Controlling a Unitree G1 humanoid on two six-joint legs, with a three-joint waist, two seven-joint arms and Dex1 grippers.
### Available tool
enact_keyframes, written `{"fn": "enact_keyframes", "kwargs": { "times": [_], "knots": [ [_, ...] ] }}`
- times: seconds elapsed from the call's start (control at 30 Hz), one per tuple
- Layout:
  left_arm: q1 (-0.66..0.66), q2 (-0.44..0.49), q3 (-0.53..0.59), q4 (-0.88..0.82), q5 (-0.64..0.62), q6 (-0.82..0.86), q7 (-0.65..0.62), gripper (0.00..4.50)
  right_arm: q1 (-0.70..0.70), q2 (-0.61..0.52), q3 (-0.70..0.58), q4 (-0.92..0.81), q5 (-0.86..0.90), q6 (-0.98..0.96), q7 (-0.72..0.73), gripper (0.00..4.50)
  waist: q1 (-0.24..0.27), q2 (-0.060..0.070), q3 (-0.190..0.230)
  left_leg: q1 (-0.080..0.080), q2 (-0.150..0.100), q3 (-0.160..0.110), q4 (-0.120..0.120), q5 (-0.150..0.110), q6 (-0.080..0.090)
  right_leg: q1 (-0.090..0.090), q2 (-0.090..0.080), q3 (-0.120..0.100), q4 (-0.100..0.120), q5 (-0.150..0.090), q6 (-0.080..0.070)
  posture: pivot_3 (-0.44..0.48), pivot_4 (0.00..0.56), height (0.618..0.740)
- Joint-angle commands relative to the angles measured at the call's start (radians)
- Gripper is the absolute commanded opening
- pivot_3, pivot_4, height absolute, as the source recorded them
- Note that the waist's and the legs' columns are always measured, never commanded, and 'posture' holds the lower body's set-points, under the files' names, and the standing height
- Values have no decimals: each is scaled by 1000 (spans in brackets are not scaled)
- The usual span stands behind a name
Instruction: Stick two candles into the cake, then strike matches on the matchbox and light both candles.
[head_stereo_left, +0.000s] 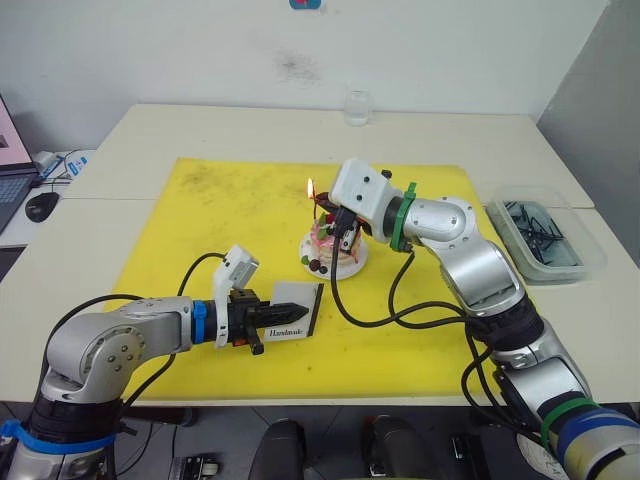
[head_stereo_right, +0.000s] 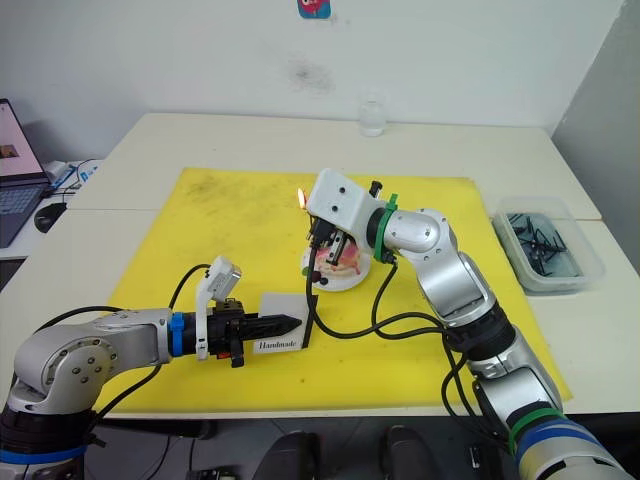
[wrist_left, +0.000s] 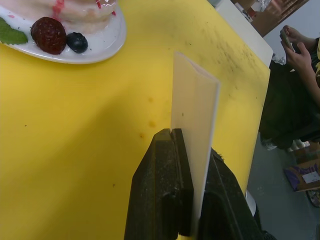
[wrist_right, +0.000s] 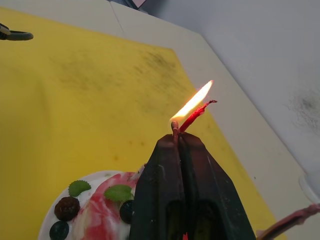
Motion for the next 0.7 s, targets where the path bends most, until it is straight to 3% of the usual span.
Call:
{"fn": "enact_keyframes", "kwargs": {
  "times": [0.03,0.7],
  "knots": [
    [-14,-2,2,-17,2,-22,-14,0,-10,6,-33,-46,19,6,-13,23,0,0,0,0,0,0,0,0,0,0,0,0,0,0,0,0,150,740],
    [-14,-2,-6,-17,2,-32,-14,0,-9,5,-34,-72,48,43,-7,23,0,0,0,0,0,0,0,0,0,0,0,0,0,0,0,0,150,740]
  ]
}}
